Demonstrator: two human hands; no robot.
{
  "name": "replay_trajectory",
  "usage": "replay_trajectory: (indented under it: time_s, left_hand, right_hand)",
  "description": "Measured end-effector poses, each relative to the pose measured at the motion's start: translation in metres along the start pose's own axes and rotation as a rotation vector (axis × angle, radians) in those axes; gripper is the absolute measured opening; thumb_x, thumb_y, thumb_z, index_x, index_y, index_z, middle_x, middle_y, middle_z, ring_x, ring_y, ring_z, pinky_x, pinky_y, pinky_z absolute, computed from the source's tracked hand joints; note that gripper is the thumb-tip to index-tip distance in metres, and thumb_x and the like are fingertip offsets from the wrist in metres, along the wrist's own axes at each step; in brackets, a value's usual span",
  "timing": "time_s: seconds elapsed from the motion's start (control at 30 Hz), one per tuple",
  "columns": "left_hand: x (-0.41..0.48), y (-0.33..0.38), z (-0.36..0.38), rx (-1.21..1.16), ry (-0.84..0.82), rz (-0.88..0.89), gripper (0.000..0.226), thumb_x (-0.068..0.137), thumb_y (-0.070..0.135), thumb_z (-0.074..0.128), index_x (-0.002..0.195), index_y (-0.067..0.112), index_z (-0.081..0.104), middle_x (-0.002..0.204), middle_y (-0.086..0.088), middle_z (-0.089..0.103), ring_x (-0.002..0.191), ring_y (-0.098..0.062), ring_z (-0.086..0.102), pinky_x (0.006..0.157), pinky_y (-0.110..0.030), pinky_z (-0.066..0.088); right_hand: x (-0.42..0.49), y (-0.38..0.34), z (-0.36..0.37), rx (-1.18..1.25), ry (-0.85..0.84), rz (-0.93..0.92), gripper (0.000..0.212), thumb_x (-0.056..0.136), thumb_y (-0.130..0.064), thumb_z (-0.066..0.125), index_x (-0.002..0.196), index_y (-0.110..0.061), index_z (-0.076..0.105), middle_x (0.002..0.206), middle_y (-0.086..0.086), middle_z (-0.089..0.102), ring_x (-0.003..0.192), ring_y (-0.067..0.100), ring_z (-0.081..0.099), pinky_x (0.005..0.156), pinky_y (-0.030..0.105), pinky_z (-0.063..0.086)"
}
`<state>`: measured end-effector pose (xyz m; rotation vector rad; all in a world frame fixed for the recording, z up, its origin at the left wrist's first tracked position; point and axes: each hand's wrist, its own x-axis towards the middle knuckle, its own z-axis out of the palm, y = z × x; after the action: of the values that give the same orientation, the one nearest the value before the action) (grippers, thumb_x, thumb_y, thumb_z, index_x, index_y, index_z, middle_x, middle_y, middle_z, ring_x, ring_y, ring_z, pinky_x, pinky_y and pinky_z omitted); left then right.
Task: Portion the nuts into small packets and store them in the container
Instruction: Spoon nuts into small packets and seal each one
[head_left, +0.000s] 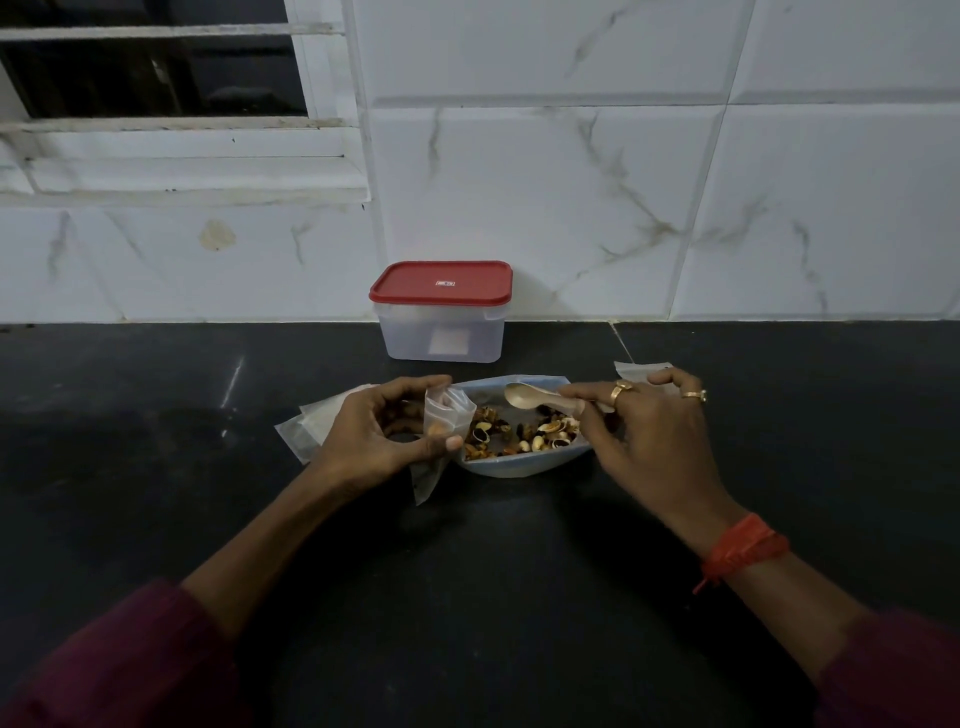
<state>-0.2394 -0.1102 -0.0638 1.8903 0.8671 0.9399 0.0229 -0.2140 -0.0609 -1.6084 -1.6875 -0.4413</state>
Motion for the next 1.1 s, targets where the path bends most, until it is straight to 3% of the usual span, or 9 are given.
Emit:
replay_trajectory:
  time_s: [0.1, 0.2, 0.4, 0.6, 0.8, 0.9, 1.0, 1.1]
  left_hand:
    - [0.000, -0.001, 0.000, 0.001, -0.003, -0.001, 0.072, 0.063, 0.030, 0.085, 0.131, 0.022, 0.062, 0.125, 0.003, 0.068, 0.113, -0.011, 0.067, 0.091, -0.028, 0.058]
    - [0.000, -0.001, 0.000, -0.002, -0.006, -0.003, 0.072, 0.064, 0.029, 0.085, 0.131, 0.021, 0.062, 0.125, 0.001, 0.068, 0.113, -0.013, 0.067, 0.091, -0.032, 0.058]
    - [-0.001, 0.000, 0.001, -0.003, -0.005, -0.001, 0.069, 0.066, 0.024, 0.084, 0.131, 0.020, 0.062, 0.123, 0.003, 0.069, 0.110, -0.009, 0.068, 0.087, -0.024, 0.058]
    - [-0.001, 0.000, 0.001, -0.007, -0.007, -0.003, 0.069, 0.065, 0.027, 0.084, 0.131, 0.020, 0.062, 0.124, 0.003, 0.068, 0.110, -0.010, 0.068, 0.088, -0.027, 0.059]
    - [0.000, -0.001, 0.000, 0.001, -0.013, 0.001, 0.069, 0.066, 0.028, 0.085, 0.131, 0.020, 0.062, 0.125, 0.004, 0.068, 0.111, -0.009, 0.068, 0.088, -0.026, 0.058]
    - [0.000, -0.002, 0.000, 0.010, -0.007, 0.002, 0.069, 0.066, 0.029, 0.085, 0.131, 0.021, 0.063, 0.126, 0.004, 0.068, 0.111, -0.009, 0.067, 0.089, -0.025, 0.058]
    - [0.000, -0.002, 0.000, 0.010, -0.007, 0.001, 0.069, 0.065, 0.031, 0.084, 0.130, 0.022, 0.063, 0.126, 0.004, 0.068, 0.111, -0.011, 0.067, 0.091, -0.029, 0.058]
    - [0.000, -0.001, 0.000, 0.007, -0.007, -0.001, 0.069, 0.065, 0.032, 0.084, 0.130, 0.022, 0.063, 0.126, 0.003, 0.068, 0.112, -0.012, 0.067, 0.091, -0.030, 0.058]
  right_hand:
    - [-0.002, 0.001, 0.003, -0.085, -0.046, 0.031, 0.024, 0.091, -0.031, 0.068, 0.114, -0.032, 0.075, 0.068, -0.011, 0.063, 0.067, 0.006, 0.050, 0.090, 0.039, 0.035]
    - [-0.002, 0.000, 0.004, -0.143, -0.108, 0.037, 0.023, 0.090, -0.031, 0.069, 0.112, -0.034, 0.075, 0.077, -0.009, 0.067, 0.077, 0.014, 0.057, 0.091, 0.042, 0.034]
    - [0.000, -0.003, 0.004, -0.141, -0.119, 0.019, 0.020, 0.089, -0.031, 0.070, 0.108, -0.036, 0.075, 0.086, -0.006, 0.068, 0.087, 0.017, 0.061, 0.091, 0.038, 0.029]
    - [-0.001, -0.009, 0.001, -0.076, -0.102, 0.036, 0.018, 0.089, -0.028, 0.070, 0.104, -0.035, 0.076, 0.078, -0.011, 0.061, 0.078, 0.011, 0.056, 0.094, 0.045, 0.035]
    - [-0.002, -0.015, 0.003, 0.051, -0.201, 0.094, 0.021, 0.094, -0.032, 0.064, 0.110, -0.038, 0.074, 0.078, -0.021, 0.052, 0.073, -0.001, 0.047, 0.095, 0.040, 0.037]
    - [-0.004, -0.016, 0.004, 0.126, -0.261, 0.128, 0.022, 0.094, -0.033, 0.063, 0.113, -0.039, 0.073, 0.068, -0.025, 0.050, 0.059, -0.004, 0.044, 0.083, 0.037, 0.043]
    - [-0.004, -0.015, 0.004, 0.174, -0.233, 0.198, 0.019, 0.093, -0.031, 0.065, 0.107, -0.037, 0.076, 0.056, -0.019, 0.053, 0.052, 0.000, 0.045, 0.077, 0.034, 0.037]
    - [-0.005, -0.015, 0.006, 0.219, -0.267, 0.265, 0.020, 0.092, -0.031, 0.065, 0.107, -0.037, 0.076, 0.057, -0.009, 0.063, 0.048, 0.005, 0.049, 0.070, 0.026, 0.037]
